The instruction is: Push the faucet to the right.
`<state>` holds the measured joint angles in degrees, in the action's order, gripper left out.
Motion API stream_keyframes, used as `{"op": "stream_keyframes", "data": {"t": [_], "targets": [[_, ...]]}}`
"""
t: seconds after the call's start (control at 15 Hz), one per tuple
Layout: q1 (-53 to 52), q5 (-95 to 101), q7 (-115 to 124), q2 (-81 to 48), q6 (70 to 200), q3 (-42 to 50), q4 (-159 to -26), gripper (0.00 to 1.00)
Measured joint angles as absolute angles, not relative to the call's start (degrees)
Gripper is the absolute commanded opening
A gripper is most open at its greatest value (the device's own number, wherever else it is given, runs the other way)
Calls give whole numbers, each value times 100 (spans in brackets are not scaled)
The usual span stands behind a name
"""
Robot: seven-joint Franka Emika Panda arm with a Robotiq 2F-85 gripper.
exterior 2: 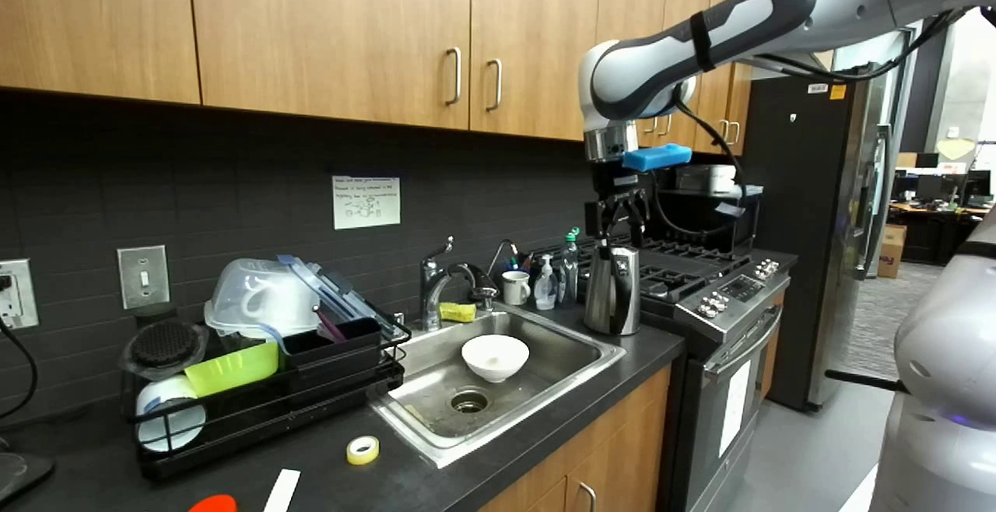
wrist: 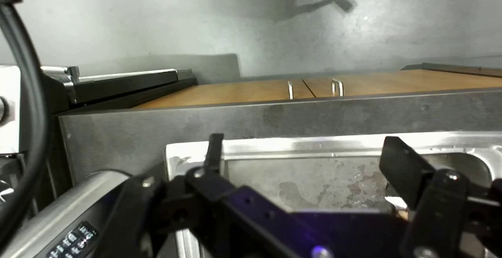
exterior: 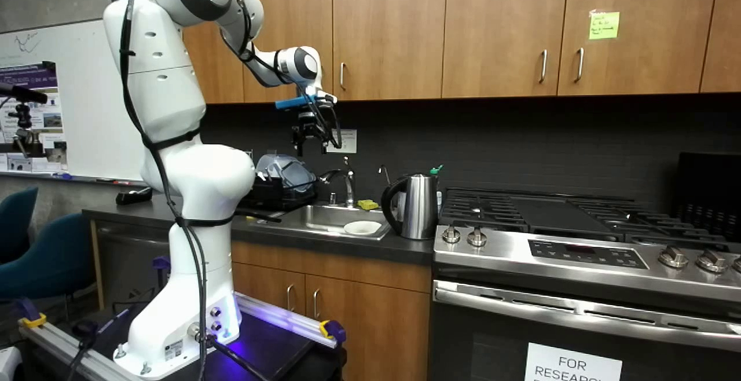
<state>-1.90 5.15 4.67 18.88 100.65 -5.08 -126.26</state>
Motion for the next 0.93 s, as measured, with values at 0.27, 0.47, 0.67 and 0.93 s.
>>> {"op": "stream_keyframes", "data": {"t": [0.27,0.47,0.67,0.93], "targets": [[-189,308,465,1952,10745,-396,-12777,100],[-168,257,386,2188,11243,-223,-13034,100],[-161,54,166,2574,11829,12,-13483,100],[-221,-626,-244,2946,13060,225,-14304,100]]}}
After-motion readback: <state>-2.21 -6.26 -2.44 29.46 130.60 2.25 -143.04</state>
